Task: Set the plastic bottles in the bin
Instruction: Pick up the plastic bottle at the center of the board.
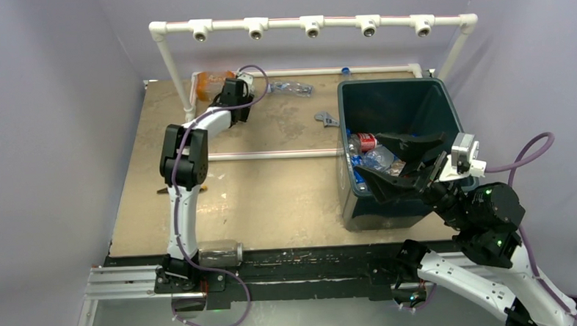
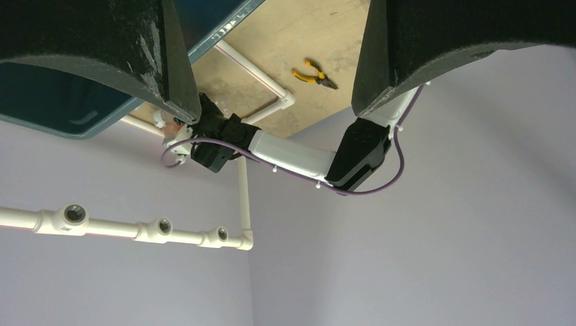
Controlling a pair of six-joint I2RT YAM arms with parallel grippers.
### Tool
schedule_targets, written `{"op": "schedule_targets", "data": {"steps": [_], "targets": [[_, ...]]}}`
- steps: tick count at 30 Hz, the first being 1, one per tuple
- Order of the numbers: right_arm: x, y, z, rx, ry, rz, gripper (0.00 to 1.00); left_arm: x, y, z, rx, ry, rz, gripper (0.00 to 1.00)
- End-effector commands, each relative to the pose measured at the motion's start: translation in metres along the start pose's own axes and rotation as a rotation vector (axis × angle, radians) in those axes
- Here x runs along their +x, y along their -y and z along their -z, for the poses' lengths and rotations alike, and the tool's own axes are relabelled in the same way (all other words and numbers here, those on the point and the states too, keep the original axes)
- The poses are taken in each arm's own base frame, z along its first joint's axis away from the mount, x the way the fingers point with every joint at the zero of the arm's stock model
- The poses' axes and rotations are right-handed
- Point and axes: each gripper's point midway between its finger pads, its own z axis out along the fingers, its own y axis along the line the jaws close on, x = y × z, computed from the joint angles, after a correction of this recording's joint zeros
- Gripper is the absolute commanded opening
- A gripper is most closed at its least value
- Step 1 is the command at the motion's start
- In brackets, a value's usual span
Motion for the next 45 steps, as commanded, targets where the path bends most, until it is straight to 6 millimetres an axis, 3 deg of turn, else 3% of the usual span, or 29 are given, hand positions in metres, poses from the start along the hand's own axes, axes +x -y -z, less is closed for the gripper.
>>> {"op": "schedule_targets", "data": {"steps": [1,7,10,14,18,24,30,32,35,39,43,45], "targets": [[-0.008,0.002,-0.001,0.016,0.031,-0.005,0.86,-0.002,0.001,0.019,0.035,0.000,0.056,0.54],[-0.017,0.002,0.001,0.020,0.057,-0.017,0.86,-0.016,-0.002,0.068,0.062,0.067,0.121,0.41],[-0.022,0.001,0.000,0.017,0.070,-0.018,0.86,-0.037,0.001,0.112,0.104,0.133,0.125,0.39],[-0.028,0.000,-0.004,0.013,0.071,-0.016,0.86,-0.050,0.017,0.170,0.165,0.189,0.110,0.37],[-0.035,-0.001,-0.009,0.012,0.067,-0.022,0.86,-0.040,0.039,0.228,0.225,0.211,0.108,0.34],[-0.040,-0.002,-0.021,0.013,0.072,-0.053,0.86,-0.031,0.045,0.324,0.436,0.378,0.279,0.28],[-0.017,-0.004,-0.054,0.015,-0.005,-0.135,0.86,-0.031,0.075,0.414,0.812,0.682,0.262,0.24],[0.000,-0.009,-0.065,0.001,-0.071,-0.186,0.86,-0.037,0.081,0.445,0.925,0.769,0.238,0.22],[0.006,-0.009,-0.080,-0.001,-0.074,-0.201,0.87,-0.043,0.085,0.485,1.065,0.872,0.209,0.22],[0.004,-0.015,-0.089,-0.037,-0.029,-0.220,0.88,-0.036,0.094,0.515,1.209,0.922,0.144,0.20],[0.008,-0.023,-0.093,-0.093,-0.018,-0.205,0.90,-0.023,0.098,0.517,1.266,0.936,0.203,0.18],[0.008,-0.024,-0.093,-0.105,-0.009,-0.199,0.91,-0.023,0.097,0.529,1.301,0.965,0.200,0.19]]}}
